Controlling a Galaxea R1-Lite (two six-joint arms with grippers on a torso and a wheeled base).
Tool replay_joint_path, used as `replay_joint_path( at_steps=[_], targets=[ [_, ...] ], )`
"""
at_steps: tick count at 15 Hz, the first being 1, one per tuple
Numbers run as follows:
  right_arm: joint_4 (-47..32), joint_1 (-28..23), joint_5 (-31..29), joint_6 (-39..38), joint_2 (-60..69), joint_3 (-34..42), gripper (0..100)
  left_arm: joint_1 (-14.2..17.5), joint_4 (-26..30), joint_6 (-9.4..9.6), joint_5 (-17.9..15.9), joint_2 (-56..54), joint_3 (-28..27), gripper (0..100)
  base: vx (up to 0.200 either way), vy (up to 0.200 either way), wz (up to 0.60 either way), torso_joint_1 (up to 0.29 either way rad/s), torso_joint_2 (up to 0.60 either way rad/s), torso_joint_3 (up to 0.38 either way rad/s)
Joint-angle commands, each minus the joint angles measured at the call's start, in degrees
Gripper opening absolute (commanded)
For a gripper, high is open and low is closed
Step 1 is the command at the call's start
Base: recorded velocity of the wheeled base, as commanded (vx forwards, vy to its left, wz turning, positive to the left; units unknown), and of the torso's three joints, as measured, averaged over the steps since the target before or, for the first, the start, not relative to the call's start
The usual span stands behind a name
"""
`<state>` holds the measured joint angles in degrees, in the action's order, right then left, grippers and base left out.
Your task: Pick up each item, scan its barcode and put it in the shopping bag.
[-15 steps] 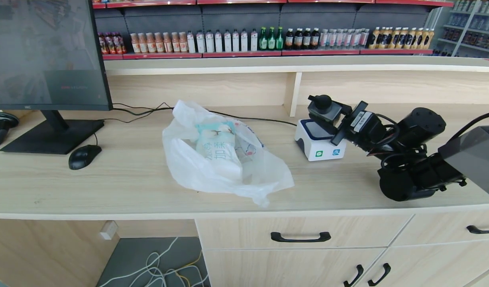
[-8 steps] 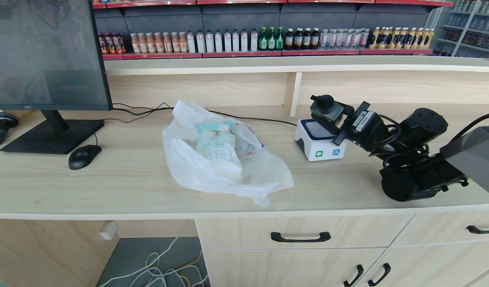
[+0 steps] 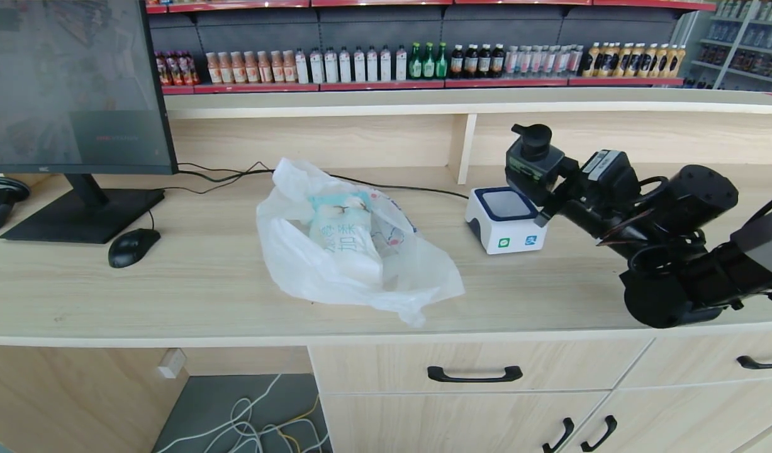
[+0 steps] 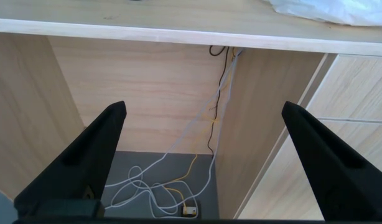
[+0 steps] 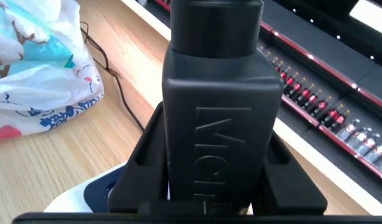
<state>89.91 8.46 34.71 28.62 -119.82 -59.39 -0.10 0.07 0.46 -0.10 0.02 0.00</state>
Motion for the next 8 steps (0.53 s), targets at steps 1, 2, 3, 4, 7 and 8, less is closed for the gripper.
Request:
replay_joint_path(
  at_steps=[1, 2, 3, 4, 7, 8],
  targets=[
    [0.1, 0.6, -6.4, -4.0, 7.4, 8.1, 0, 0.0, 0.0, -0.02, 0.0, 0.0, 0.0, 100, 0.000, 0.000, 0.00, 0.000, 0.00, 0.000],
    [0.1, 1.6, -9.9, -6.7, 9.0, 11.3, 0, 0.0, 0.0, -0.02, 0.0, 0.0, 0.0, 100, 0.000, 0.000, 0.00, 0.000, 0.00, 0.000],
    [0.1, 2.9, -15.7, -10.1, 11.8, 15.9, 0, 0.0, 0.0, -0.02, 0.0, 0.0, 0.0, 100, 0.000, 0.000, 0.00, 0.000, 0.00, 0.000],
    [0.1, 3.9, -19.8, -13.2, 13.6, 19.1, 0, 0.0, 0.0, -0.02, 0.0, 0.0, 0.0, 100, 0.000, 0.000, 0.00, 0.000, 0.00, 0.000],
    [0.1, 8.0, -37.6, -22.3, 17.7, 24.3, 0, 0.0, 0.0, -0.11, 0.0, 0.0, 0.0, 100, 0.000, 0.000, 0.00, 0.000, 0.00, 0.000],
    [0.1, 9.7, -42.7, -25.1, 17.9, 24.2, 0, 0.0, 0.0, -0.11, 0.0, 0.0, 0.0, 100, 0.000, 0.000, 0.00, 0.000, 0.00, 0.000]
  ],
)
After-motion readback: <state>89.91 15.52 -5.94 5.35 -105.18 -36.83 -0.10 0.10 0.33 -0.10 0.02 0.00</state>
